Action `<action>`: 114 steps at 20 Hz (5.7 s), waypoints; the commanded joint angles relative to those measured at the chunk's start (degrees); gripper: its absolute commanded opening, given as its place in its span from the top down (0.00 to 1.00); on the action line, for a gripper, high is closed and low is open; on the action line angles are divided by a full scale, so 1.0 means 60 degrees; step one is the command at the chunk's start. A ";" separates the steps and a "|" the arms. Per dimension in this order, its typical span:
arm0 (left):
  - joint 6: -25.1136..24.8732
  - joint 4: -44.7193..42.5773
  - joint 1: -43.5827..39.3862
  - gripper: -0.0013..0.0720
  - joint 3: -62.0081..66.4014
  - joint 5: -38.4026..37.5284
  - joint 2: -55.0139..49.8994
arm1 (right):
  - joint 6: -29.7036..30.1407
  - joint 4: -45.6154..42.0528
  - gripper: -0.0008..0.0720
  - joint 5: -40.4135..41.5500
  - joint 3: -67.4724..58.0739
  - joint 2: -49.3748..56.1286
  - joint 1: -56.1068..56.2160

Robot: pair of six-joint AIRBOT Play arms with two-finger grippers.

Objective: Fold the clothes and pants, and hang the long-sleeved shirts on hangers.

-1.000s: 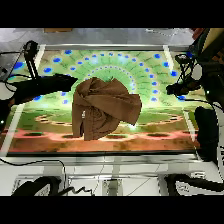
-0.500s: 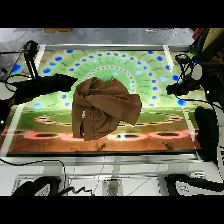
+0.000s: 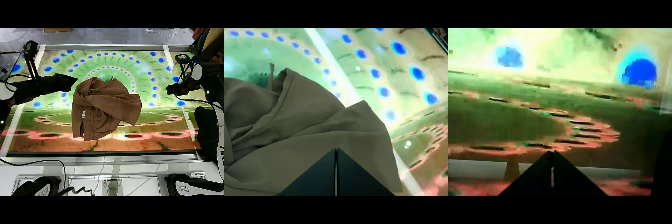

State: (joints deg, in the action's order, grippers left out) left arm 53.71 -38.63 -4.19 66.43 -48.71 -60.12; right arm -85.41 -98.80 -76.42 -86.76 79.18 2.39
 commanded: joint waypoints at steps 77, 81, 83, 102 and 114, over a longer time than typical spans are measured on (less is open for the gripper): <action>0.0918 -0.7402 -0.4564 0.03 -0.4969 -0.0452 0.1242 | -0.0182 0.2011 0.96 0.6415 0.2131 -0.0506 0.4590; 0.1206 -0.7486 -0.5227 0.03 -0.5260 -0.0273 0.0313 | -0.0178 0.1971 0.96 0.6415 0.2131 -0.0506 0.4586; 0.1213 -0.7493 -0.5504 0.03 -0.5260 0.0171 -0.0310 | -0.0178 0.1960 0.96 0.6415 0.2131 -0.0506 0.4586; 0.4204 -0.9347 -0.5515 0.96 -0.5238 0.3333 -0.0973 | -0.0164 0.1887 0.96 0.6408 0.2131 -0.0506 0.4586; 0.4776 -0.9311 -0.1137 0.96 -0.5242 0.3330 0.2940 | -0.0193 0.1486 0.96 0.5020 0.2124 -0.0608 0.1960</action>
State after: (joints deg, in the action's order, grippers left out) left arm 80.71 -94.63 -18.52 34.94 -28.77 -46.87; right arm -86.43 -89.97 -42.44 -73.97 75.90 20.23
